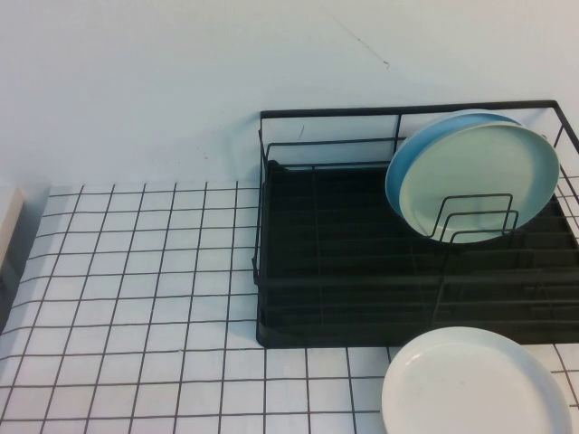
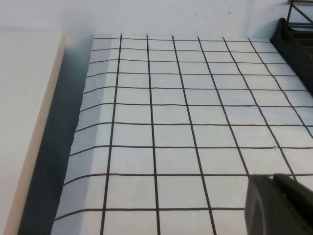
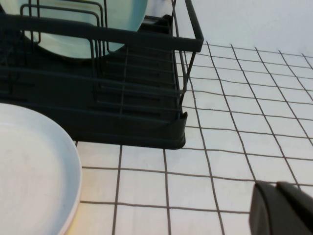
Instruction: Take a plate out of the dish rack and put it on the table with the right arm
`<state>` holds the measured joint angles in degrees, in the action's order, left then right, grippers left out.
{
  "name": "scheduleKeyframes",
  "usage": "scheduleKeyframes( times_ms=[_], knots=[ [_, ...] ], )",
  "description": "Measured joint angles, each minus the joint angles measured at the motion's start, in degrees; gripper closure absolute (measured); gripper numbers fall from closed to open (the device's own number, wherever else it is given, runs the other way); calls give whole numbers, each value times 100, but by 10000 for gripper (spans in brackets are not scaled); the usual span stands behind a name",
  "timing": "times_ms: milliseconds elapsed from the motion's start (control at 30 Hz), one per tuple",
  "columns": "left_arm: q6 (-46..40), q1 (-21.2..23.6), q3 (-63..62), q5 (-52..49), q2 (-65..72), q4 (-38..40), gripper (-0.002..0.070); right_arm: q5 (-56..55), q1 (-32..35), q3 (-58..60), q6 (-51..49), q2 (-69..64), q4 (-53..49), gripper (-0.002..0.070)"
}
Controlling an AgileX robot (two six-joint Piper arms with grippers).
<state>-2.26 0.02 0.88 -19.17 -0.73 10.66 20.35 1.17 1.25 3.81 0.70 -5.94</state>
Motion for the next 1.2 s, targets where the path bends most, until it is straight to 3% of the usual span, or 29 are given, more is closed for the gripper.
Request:
scheduleKeyframes(
  times_ms=[1000,1200],
  knots=[
    [-23,0,0,0,0,0,678,-39,0,0,0,0,0,680],
    [-23,0,0,0,0,0,678,-943,0,47,0,0,-15,680]
  ],
)
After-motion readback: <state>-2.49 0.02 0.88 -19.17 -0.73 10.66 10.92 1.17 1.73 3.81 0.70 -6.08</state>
